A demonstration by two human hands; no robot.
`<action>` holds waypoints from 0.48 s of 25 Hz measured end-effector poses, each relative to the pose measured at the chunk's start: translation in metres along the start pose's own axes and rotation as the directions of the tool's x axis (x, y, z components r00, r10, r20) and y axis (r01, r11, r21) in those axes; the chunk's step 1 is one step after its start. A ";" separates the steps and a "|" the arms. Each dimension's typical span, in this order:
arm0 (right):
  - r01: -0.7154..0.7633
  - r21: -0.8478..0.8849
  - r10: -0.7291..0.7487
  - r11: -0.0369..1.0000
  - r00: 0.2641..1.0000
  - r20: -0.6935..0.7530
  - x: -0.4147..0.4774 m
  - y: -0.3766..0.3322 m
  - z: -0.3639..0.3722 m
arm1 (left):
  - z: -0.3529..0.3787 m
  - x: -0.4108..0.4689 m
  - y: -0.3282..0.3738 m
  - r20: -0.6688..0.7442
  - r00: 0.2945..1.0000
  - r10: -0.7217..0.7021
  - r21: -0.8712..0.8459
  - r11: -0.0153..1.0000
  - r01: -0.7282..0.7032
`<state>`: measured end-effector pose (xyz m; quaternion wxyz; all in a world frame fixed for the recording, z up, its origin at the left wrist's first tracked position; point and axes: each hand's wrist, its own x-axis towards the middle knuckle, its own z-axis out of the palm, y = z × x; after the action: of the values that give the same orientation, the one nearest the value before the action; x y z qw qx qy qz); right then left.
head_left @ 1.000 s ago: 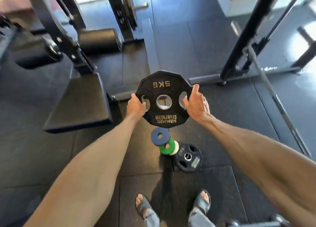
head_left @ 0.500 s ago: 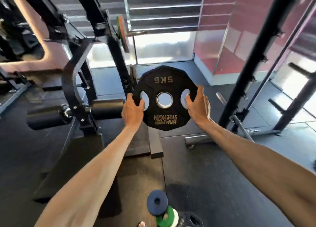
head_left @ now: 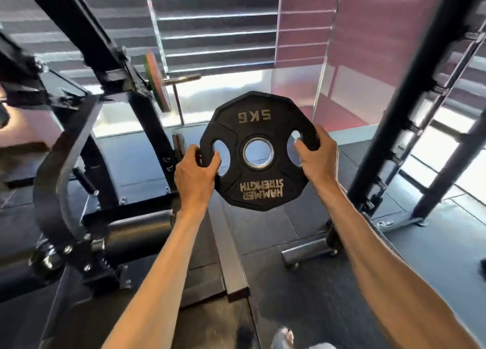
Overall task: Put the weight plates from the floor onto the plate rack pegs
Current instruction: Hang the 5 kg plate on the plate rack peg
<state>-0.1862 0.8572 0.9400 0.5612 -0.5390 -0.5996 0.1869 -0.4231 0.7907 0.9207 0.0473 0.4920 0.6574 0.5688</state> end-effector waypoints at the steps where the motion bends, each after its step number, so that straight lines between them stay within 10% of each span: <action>1: 0.015 0.011 -0.014 1.000 1.000 -0.021 0.024 0.006 0.006 | 0.019 0.022 -0.001 0.010 1.000 0.009 -0.030 1.000 -0.009; 12: 0.129 0.081 -0.130 0.988 0.992 0.000 0.330 0.061 0.075 | 0.228 0.283 0.018 0.104 0.995 -0.010 -0.357 0.933 0.046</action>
<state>-0.1557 1.1899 1.0221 0.5919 -0.4754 -0.6268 0.1755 -0.4154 1.1464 0.9967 0.1772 0.4936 0.5464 0.6530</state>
